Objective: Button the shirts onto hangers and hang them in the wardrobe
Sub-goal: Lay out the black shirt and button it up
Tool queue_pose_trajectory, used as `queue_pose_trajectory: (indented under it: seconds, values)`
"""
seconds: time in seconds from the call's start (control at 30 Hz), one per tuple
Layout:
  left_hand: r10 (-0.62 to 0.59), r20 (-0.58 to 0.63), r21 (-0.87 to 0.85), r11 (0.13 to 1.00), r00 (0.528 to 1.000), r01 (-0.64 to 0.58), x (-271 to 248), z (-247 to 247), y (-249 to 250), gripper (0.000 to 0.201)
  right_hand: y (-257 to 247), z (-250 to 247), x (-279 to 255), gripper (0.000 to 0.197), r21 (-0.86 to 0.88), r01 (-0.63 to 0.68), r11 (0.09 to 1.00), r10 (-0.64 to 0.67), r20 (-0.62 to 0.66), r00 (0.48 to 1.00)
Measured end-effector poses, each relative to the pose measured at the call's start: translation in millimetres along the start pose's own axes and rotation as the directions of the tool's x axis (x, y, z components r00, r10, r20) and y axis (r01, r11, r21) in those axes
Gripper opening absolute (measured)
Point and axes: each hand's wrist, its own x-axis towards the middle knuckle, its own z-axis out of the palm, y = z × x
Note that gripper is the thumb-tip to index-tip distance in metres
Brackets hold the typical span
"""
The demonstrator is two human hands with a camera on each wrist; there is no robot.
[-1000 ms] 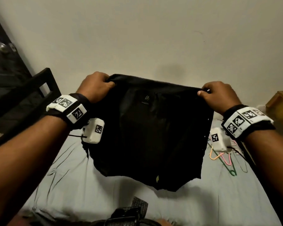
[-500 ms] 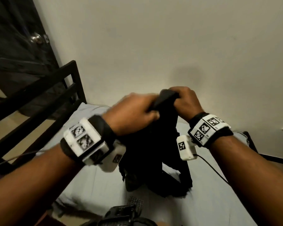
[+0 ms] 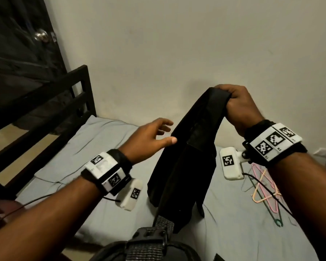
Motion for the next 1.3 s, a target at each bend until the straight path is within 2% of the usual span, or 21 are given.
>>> queue_pose_trajectory:
  seconds: [0.07,0.1,0.2,0.27,0.37,0.53,0.57,0.6,0.67,0.73,0.8,0.87,0.93,1.03,1.1,1.17,1.23,1.3]
  values:
    - [-0.029,0.061,0.013,1.000,0.998,0.028,14,17,2,0.063,-6,0,-2,0.030,0.018,-0.015,1.000,0.015,-0.003,1.000]
    - [-0.017,0.054,0.026,1.000,0.998,0.016,21,26,0,0.061,-9,0,-4,0.031,0.014,-0.021,1.000,0.021,-0.002,1.000]
    - [0.058,-0.009,0.043,0.997,0.998,-0.058,42,42,-11,0.023,-14,-6,-12,0.034,-0.008,-0.026,1.000,0.026,-0.040,0.999]
    - [0.035,0.022,-0.069,0.997,0.999,-0.034,55,35,-22,0.009,-14,-16,-20,0.035,-0.011,-0.048,0.999,0.047,-0.081,0.996]
    - [-0.018,0.111,-0.312,0.949,0.994,0.052,67,10,-29,0.014,-14,-33,-31,0.039,-0.095,-0.099,0.990,0.086,-0.132,0.988]
    - [0.063,0.131,-0.416,0.909,0.989,-0.003,76,-37,-7,0.017,-17,-54,-42,0.031,-0.239,-0.192,0.952,0.145,-0.202,0.969]
    - [0.096,0.156,-0.379,0.925,0.983,-0.030,77,-45,-1,0.009,-18,-54,-43,0.030,-0.252,-0.202,0.946,0.151,-0.207,0.967]
    - [0.125,0.195,-0.305,0.950,0.973,-0.061,76,-52,4,0.014,-19,-54,-43,0.031,-0.268,-0.209,0.940,0.155,-0.209,0.966]
    - [0.178,0.270,-0.064,0.984,0.946,-0.167,76,-63,11,0.044,-22,-53,-43,0.033,-0.308,-0.217,0.926,0.153,-0.219,0.964]
    - [0.221,0.265,0.102,0.961,0.938,-0.255,77,-72,15,0.046,-24,-51,-41,0.035,-0.350,-0.217,0.911,0.141,-0.229,0.963]
    - [0.222,0.257,0.121,0.958,0.941,-0.259,80,-81,17,0.036,-26,-51,-41,0.035,-0.409,-0.213,0.888,0.122,-0.237,0.964]
    - [0.188,0.307,0.079,0.972,0.933,-0.221,81,-90,18,0.038,-27,-51,-43,0.033,-0.466,-0.205,0.861,0.096,-0.248,0.964]
    - [0.175,0.326,0.125,0.966,0.929,-0.225,83,-94,20,0.040,-30,-52,-46,0.030,-0.486,-0.194,0.852,0.079,-0.248,0.966]
    - [0.260,0.254,0.228,0.920,0.931,-0.319,87,-94,29,0.018,-32,-53,-50,0.030,-0.576,-0.184,0.796,0.075,-0.208,0.975]
    - [0.342,0.231,0.251,0.884,0.911,-0.395,92,-95,40,0.019,-25,-53,-51,0.032,-0.677,-0.147,0.721,0.065,-0.145,0.987]
    - [0.409,0.254,0.291,0.832,0.876,-0.473,98,-94,54,0.018,-5,-55,-49,0.031,-0.786,-0.136,0.603,0.088,-0.104,0.991]
    - [0.409,0.252,0.254,0.846,0.877,-0.468,108,-94,64,0.006,25,-63,-48,0.026,-0.812,-0.239,0.532,0.178,-0.168,0.970]
    - [0.392,0.207,0.244,0.867,0.897,-0.435,118,-99,68,0.005,56,-71,-50,0.011,-0.749,-0.399,0.528,0.284,-0.287,0.915]
